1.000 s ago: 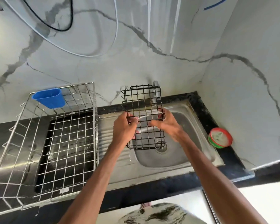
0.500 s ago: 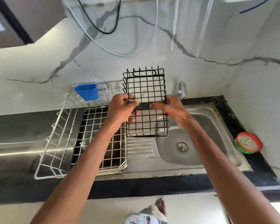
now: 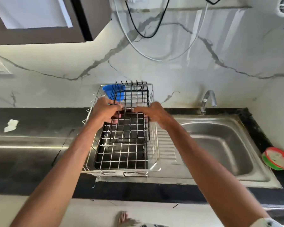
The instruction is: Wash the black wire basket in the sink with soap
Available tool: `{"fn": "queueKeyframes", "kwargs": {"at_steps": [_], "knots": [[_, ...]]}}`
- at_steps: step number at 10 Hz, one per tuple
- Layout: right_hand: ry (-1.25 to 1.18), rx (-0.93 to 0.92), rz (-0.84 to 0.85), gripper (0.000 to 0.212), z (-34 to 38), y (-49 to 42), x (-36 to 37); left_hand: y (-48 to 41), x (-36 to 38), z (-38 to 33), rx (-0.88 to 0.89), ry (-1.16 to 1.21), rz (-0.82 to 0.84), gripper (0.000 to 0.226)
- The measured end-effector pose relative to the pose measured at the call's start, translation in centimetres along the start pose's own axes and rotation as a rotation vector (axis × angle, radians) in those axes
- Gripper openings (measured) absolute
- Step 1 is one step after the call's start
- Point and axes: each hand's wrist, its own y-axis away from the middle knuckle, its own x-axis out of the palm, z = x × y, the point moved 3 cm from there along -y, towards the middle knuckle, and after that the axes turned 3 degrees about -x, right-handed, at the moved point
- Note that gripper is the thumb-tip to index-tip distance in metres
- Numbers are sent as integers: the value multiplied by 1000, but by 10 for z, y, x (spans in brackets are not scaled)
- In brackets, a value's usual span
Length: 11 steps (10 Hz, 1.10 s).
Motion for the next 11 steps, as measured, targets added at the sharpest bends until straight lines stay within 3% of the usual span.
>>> {"fn": "queueKeyframes", "kwargs": {"at_steps": [1, 2, 4, 5, 6, 7, 8, 9, 10, 11], "knots": [[-25, 43, 74, 113, -21, -31, 40, -37, -9, 45, -45, -21, 29, 13], [-65, 131, 135, 94, -43, -51, 71, -70, -4, 91, -98, -48, 84, 17], [-43, 320, 37, 56, -71, -77, 112, -115, 2, 157, -175, -172, 321, 16], [-57, 356, -16, 71, -78, -80, 121, -127, 3, 168, -201, -161, 389, 17], [-91, 360, -42, 79, -85, -87, 130, -134, 0, 168, -174, -165, 396, 7], [-66, 338, -17, 75, -90, -94, 133, -143, 1, 177, -166, -189, 399, 21], [-106, 373, -42, 87, -91, -93, 133, -151, 3, 182, -145, -253, 403, 27], [-135, 374, -41, 99, -90, -91, 135, -152, 2, 181, -73, -389, 373, 18], [-84, 366, -70, 102, -94, -90, 130, -143, -6, 173, 97, -625, 250, 13], [13, 309, -123, 95, -86, -88, 122, -125, -15, 156, 243, -703, 126, 5]]}}
